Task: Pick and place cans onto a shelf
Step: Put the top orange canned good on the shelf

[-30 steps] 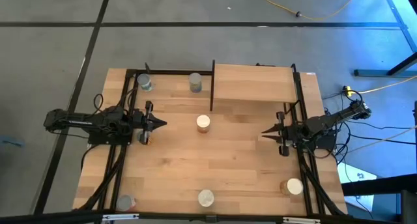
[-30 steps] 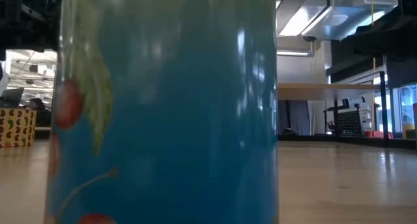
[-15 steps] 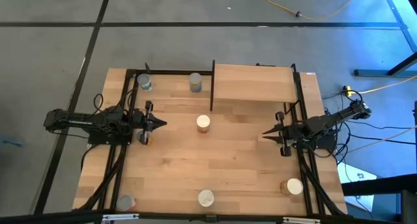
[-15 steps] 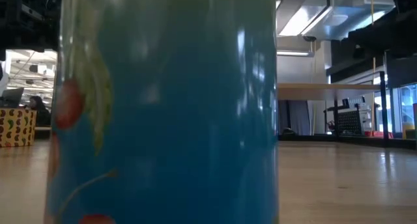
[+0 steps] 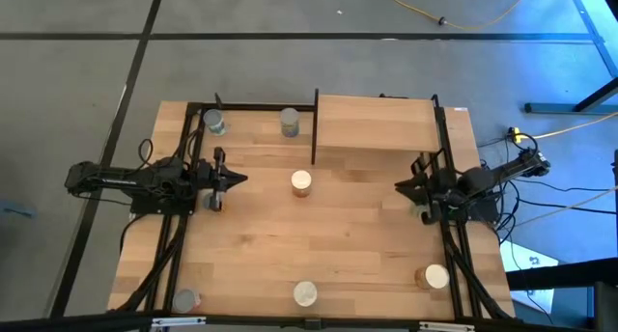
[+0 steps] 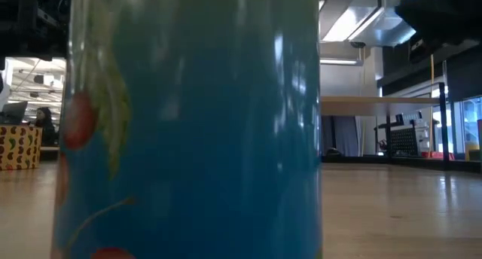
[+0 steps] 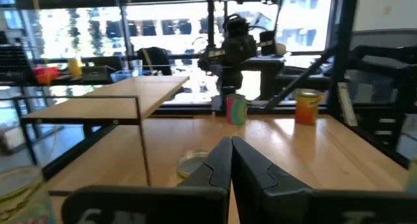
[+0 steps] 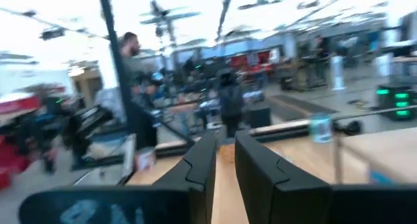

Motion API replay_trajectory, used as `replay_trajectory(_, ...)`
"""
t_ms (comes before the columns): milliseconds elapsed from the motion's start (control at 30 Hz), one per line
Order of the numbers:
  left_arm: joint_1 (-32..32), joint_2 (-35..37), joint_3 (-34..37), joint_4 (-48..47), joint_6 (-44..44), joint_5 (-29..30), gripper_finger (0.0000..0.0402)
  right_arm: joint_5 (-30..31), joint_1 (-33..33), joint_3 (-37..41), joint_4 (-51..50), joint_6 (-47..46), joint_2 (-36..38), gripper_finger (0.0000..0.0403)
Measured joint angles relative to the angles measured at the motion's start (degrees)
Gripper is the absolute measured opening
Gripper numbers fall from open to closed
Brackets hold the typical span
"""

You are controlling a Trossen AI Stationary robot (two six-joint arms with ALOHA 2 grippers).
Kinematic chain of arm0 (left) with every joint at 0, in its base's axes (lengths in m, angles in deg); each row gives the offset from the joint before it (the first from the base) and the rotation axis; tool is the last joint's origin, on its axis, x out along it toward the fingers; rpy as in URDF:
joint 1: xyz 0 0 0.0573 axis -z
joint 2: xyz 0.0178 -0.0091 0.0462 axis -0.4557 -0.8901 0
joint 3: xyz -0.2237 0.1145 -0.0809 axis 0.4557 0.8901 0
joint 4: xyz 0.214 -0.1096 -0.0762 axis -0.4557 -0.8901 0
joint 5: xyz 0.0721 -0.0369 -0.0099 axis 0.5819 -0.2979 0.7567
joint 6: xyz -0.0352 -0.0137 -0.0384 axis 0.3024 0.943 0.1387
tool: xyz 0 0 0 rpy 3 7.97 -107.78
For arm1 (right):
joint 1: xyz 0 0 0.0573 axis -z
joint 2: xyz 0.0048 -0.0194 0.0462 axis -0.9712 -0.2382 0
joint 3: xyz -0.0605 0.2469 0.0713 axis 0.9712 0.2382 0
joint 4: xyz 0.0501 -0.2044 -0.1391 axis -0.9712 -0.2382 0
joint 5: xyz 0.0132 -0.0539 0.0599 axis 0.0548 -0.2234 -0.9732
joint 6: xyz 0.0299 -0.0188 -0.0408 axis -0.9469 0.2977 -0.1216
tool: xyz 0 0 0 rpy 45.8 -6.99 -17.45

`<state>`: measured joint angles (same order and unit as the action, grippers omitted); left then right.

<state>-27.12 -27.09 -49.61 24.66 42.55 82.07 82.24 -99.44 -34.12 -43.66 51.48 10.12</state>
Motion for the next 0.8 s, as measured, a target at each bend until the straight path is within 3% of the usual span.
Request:
replay_trajectory(267, 0.0, -0.2, -4.0, -9.2, 0.5, 0.0, 0.0, 3.2, 0.3, -13.4, -20.8, -2.7, -6.6, 0.001)
replay_trajectory(467, 0.0, -1.9, -11.3, -19.0, 4.1, 2.1, 0.0, 3.1, 1.6, -25.9, -35.5, -10.7, -16.9, 0.0006)
replay_trajectory(800, 0.2, -16.4, -25.3, -32.1, 11.1, 2.0, 0.0, -6.3, 7.2, -45.8, -55.8, -20.7, -37.8, 0.0004)
